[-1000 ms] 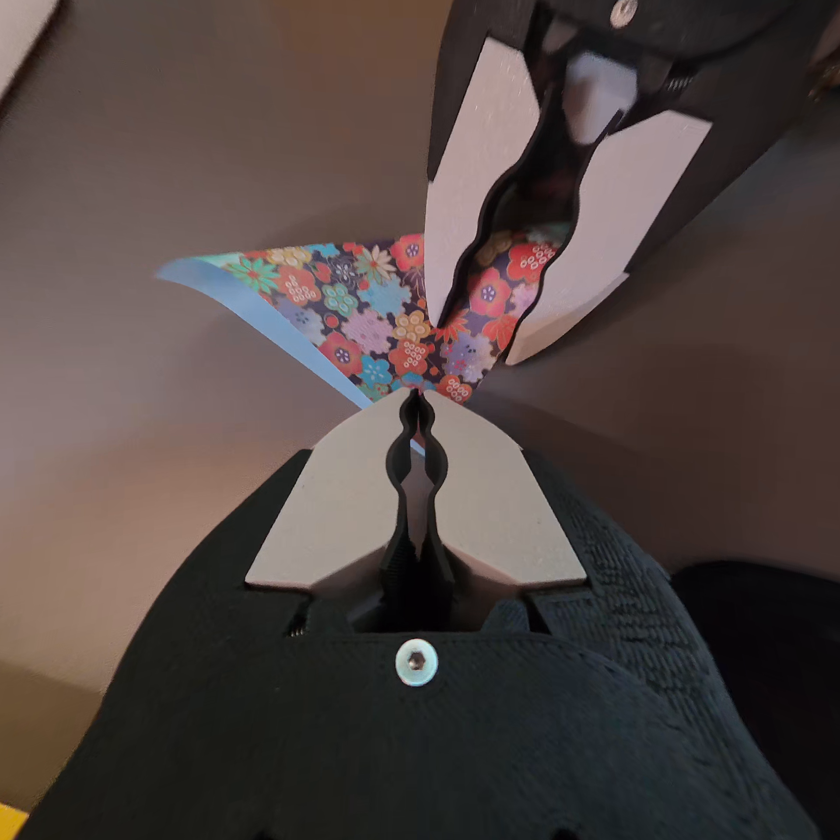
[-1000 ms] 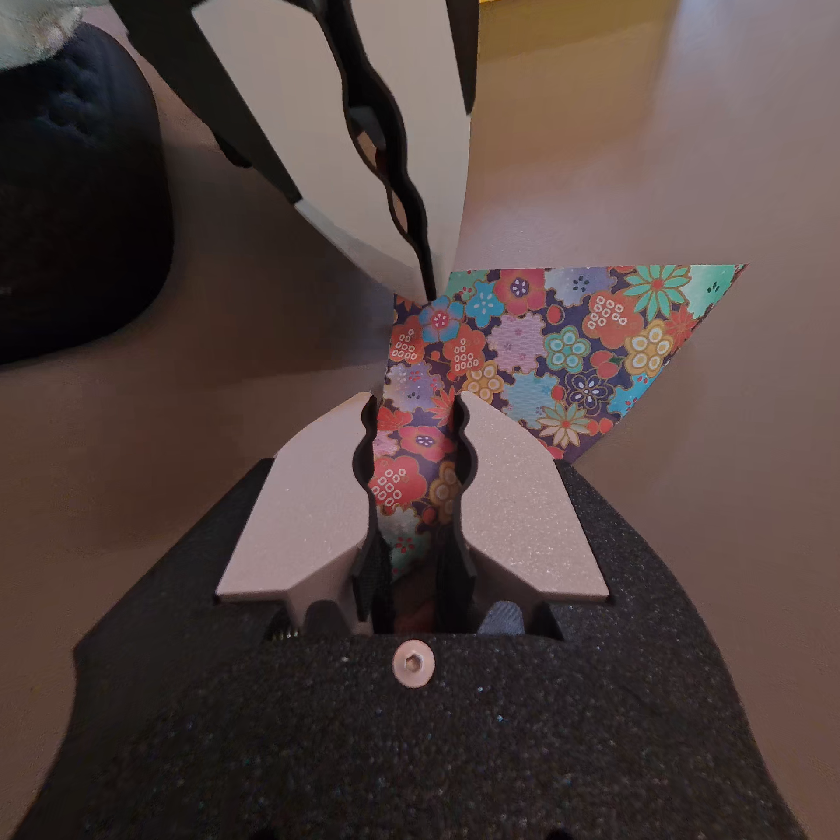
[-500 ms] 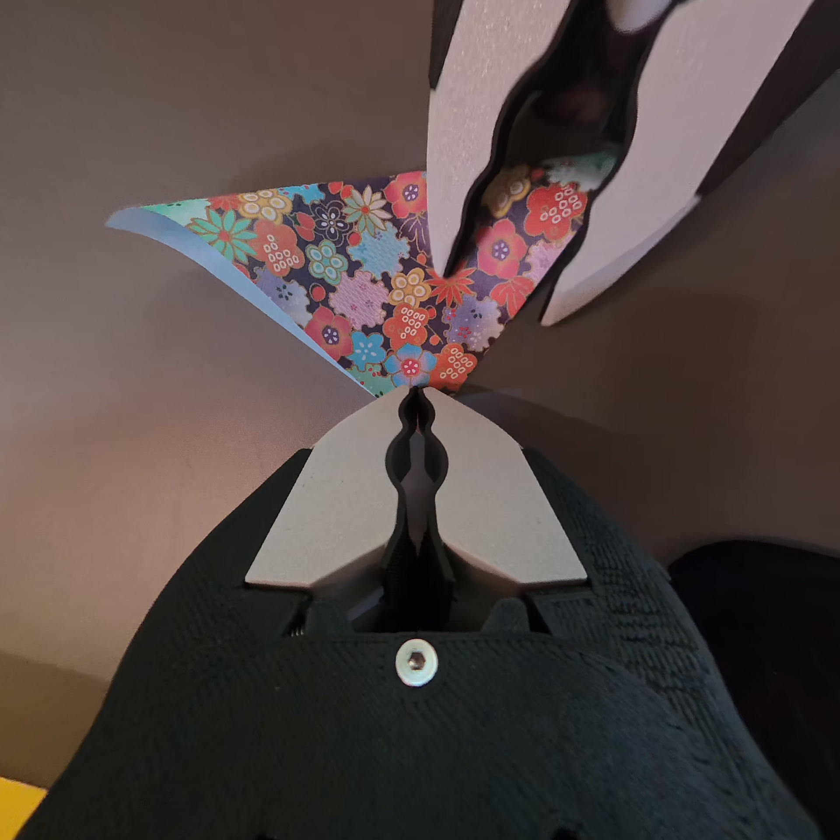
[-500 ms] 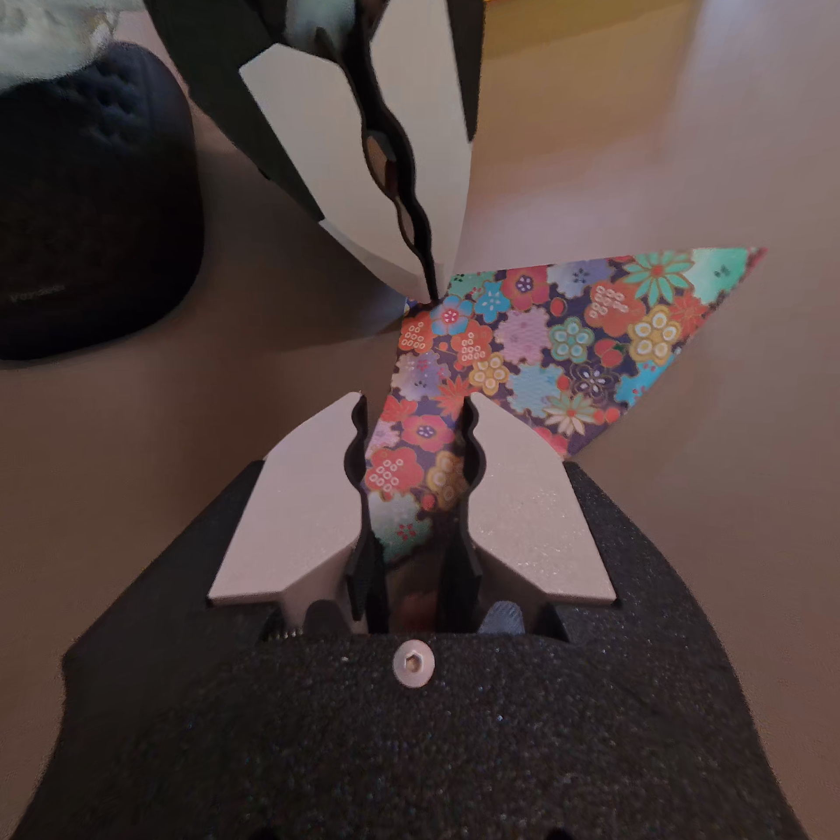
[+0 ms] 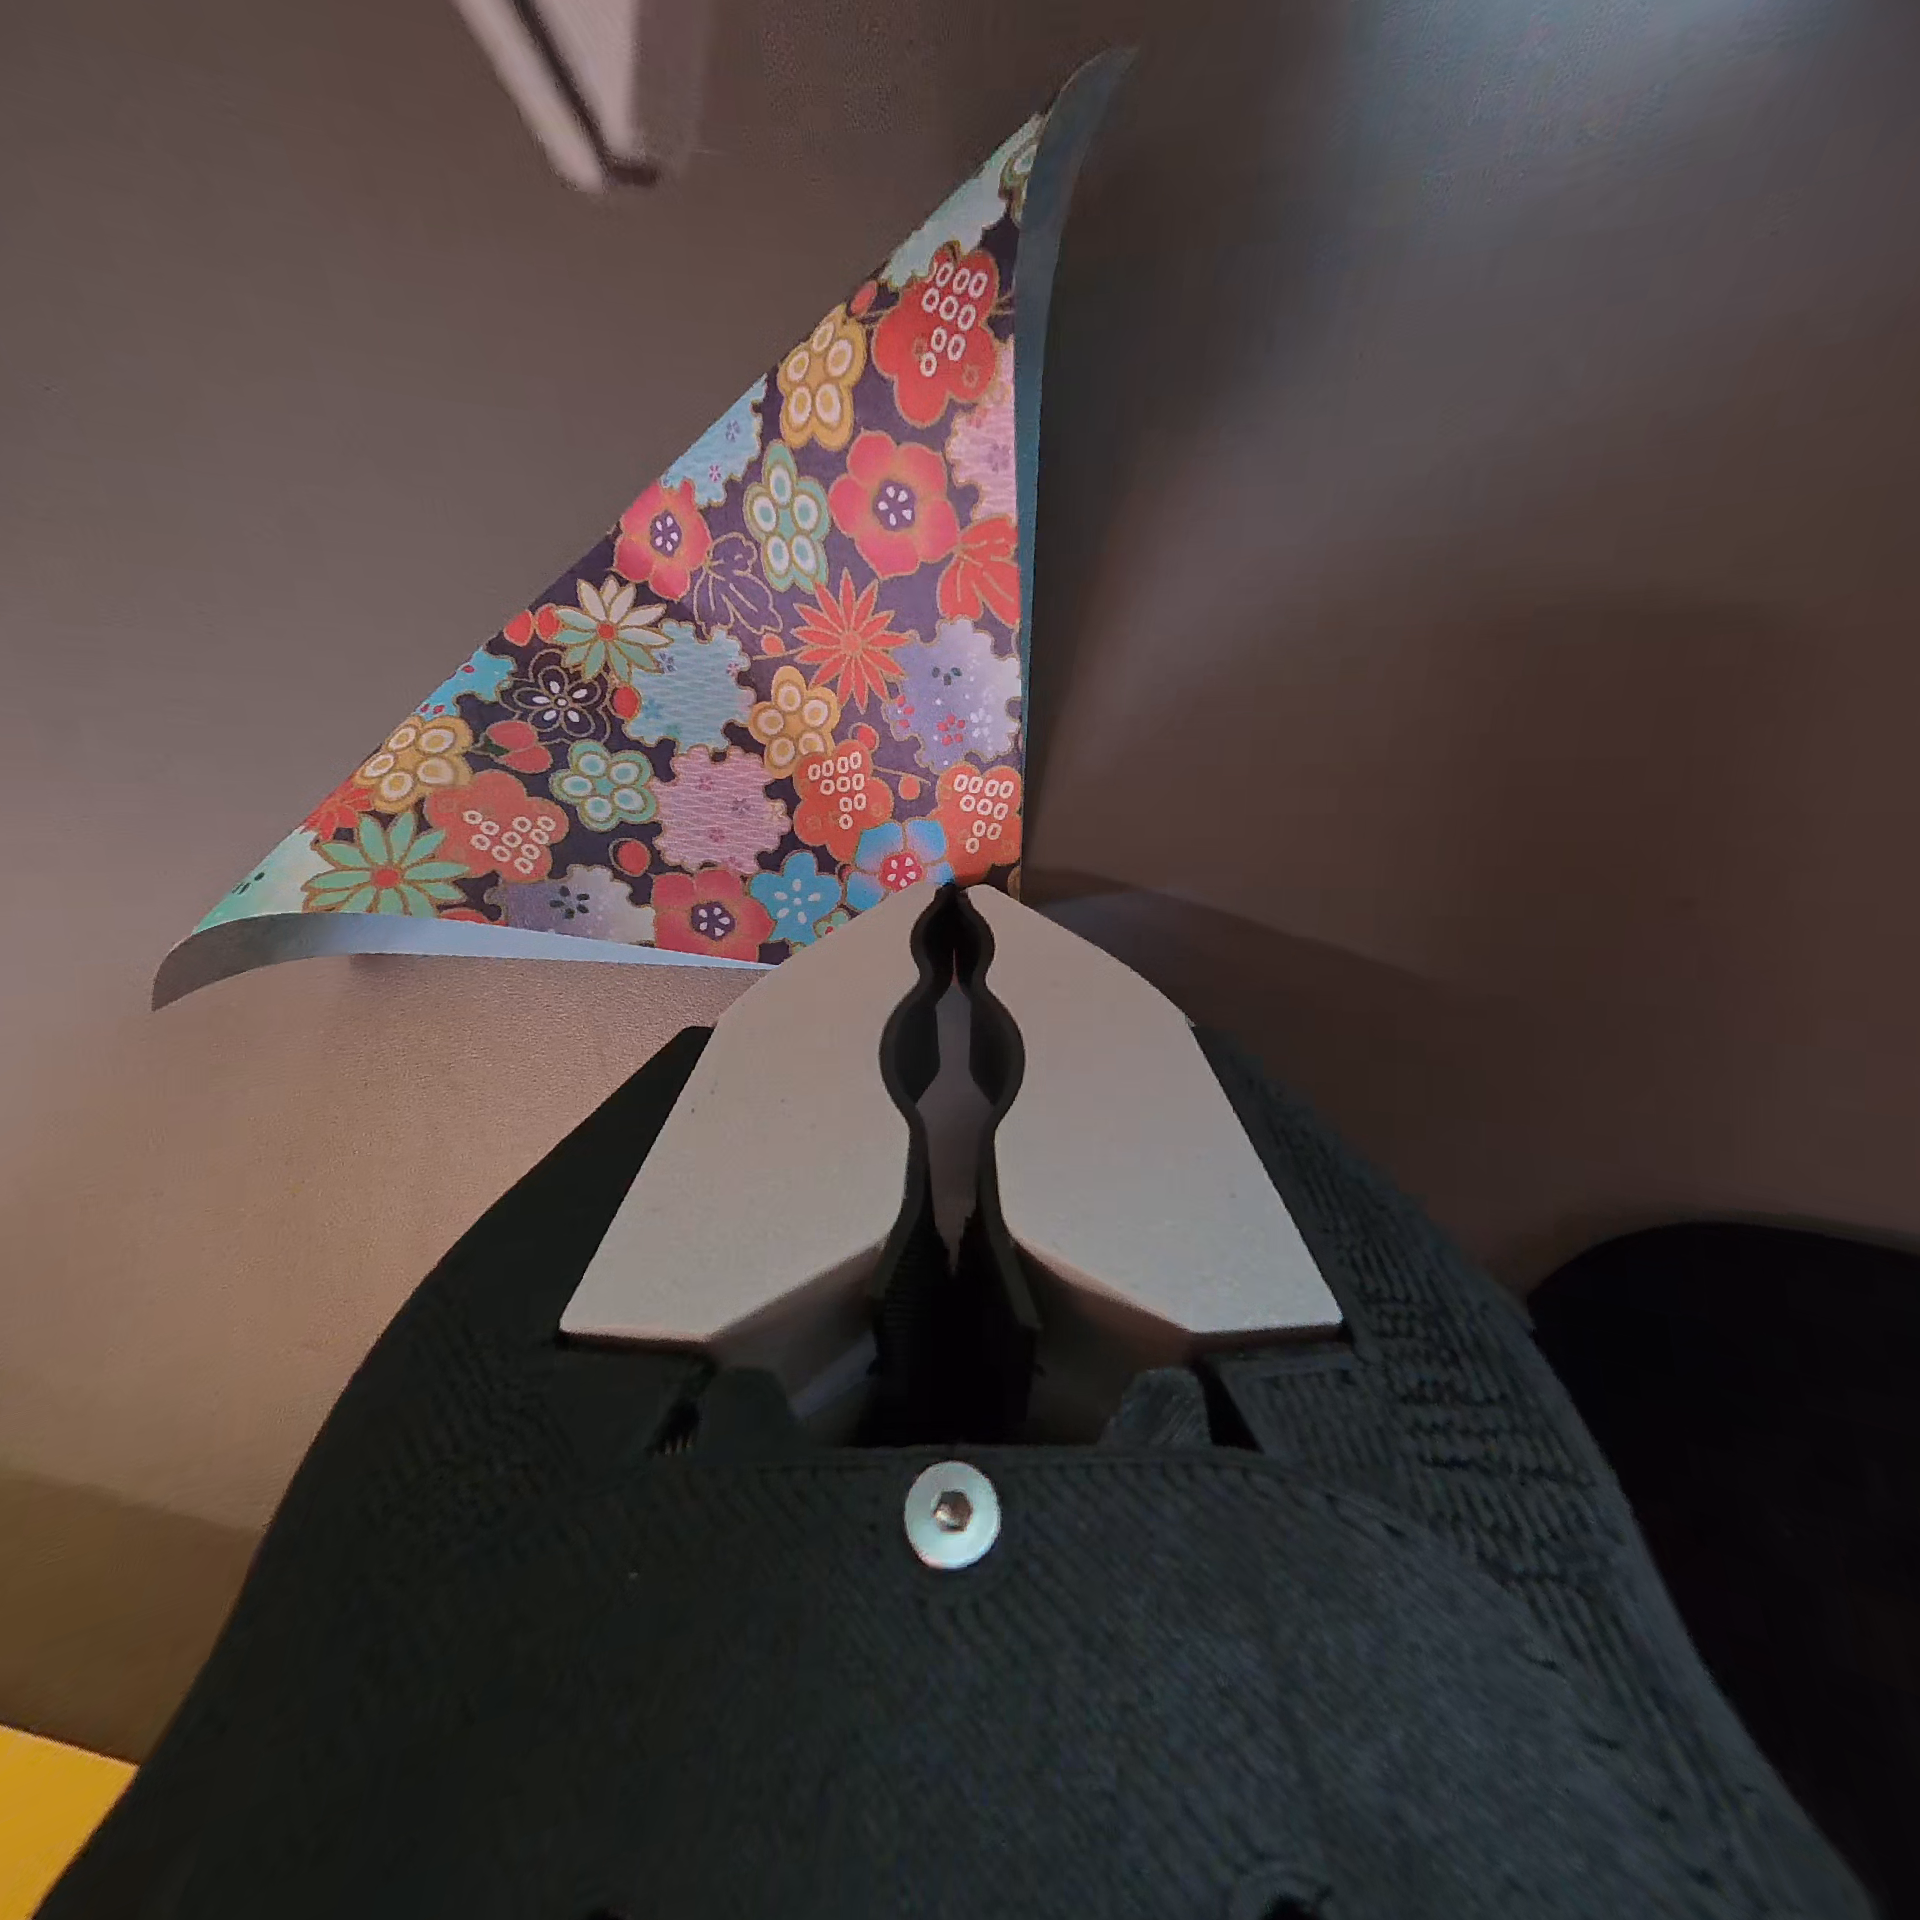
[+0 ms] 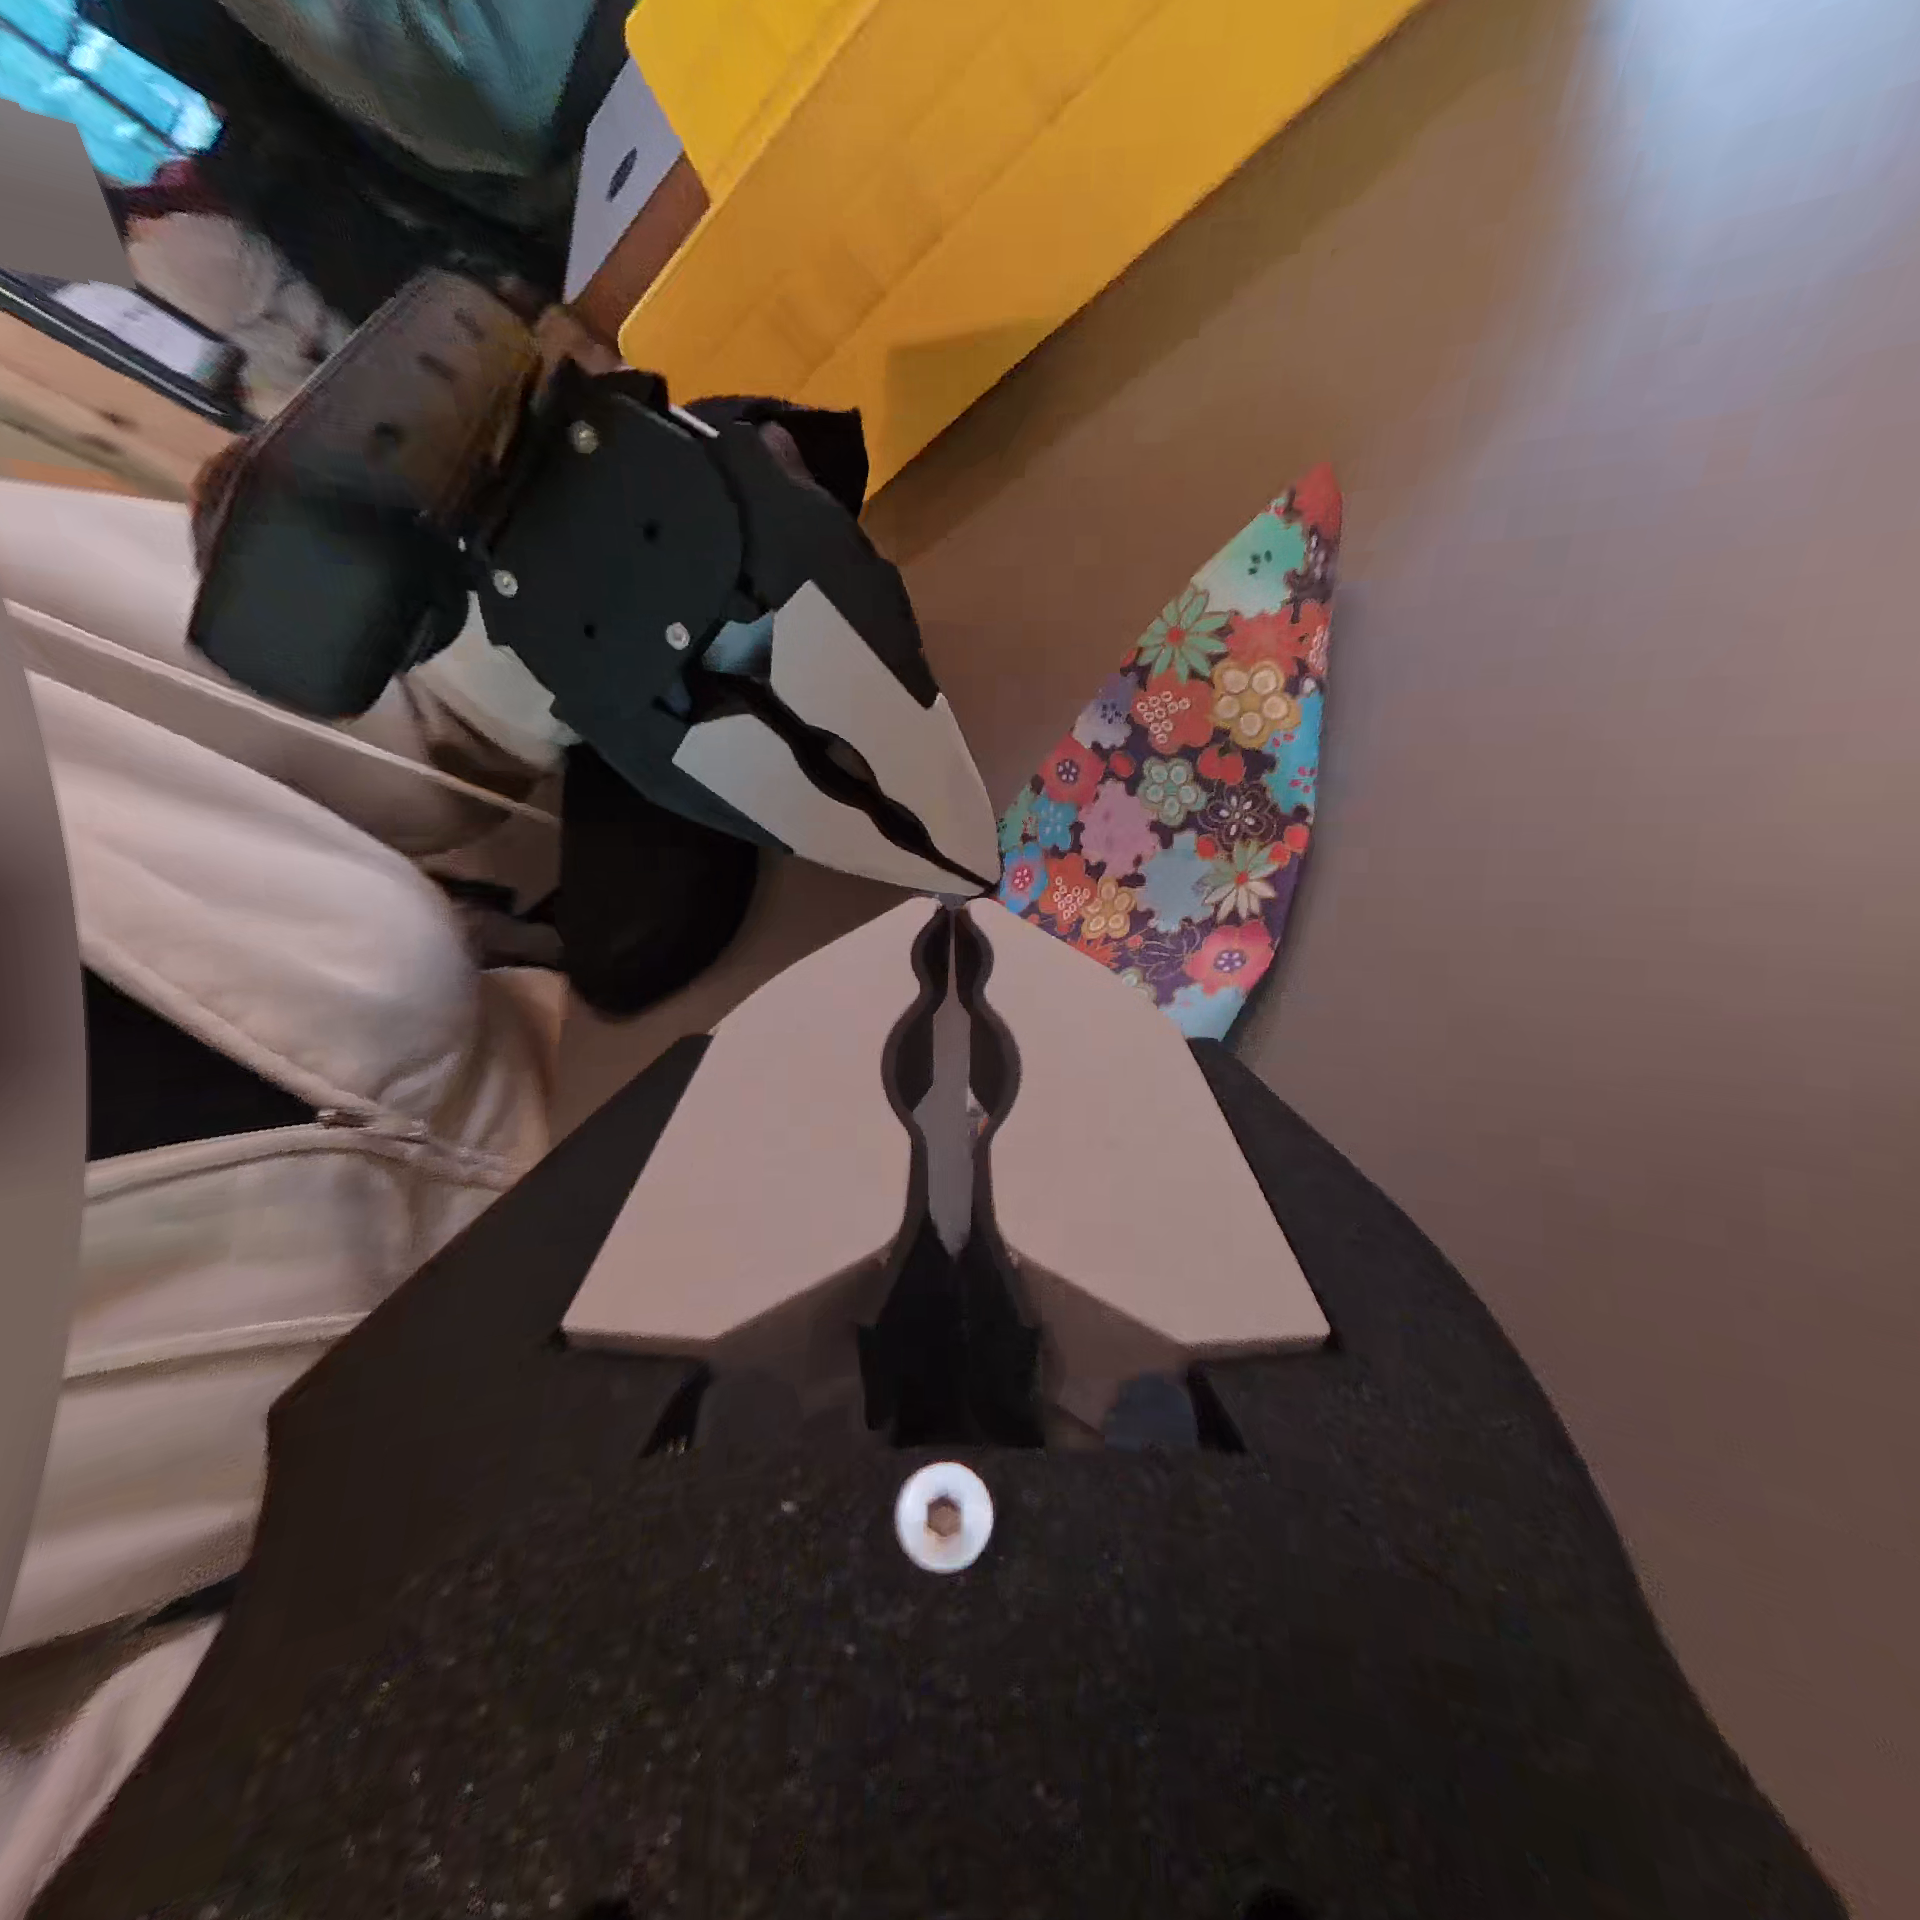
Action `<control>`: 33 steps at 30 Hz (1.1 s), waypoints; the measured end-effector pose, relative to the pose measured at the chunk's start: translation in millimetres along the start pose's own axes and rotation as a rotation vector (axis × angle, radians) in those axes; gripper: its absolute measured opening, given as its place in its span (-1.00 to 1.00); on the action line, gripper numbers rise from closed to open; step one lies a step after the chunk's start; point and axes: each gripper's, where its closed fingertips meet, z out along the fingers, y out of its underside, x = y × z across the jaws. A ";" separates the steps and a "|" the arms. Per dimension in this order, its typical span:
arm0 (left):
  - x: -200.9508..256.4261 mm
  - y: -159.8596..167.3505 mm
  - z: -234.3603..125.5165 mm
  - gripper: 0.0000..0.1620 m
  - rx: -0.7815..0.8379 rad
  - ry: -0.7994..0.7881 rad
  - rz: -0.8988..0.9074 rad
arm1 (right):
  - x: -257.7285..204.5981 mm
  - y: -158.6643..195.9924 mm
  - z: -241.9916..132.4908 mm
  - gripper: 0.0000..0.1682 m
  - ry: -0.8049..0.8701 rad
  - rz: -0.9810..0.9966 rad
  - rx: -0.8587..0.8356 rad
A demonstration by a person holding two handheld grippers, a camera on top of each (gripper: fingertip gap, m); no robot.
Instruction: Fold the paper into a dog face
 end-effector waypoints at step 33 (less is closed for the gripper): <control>2.9 -2.2 -0.1 -0.99 0.036 0.011 -0.007 | 64.4 -19.1 27.6 -1.00 -0.200 0.255 -0.097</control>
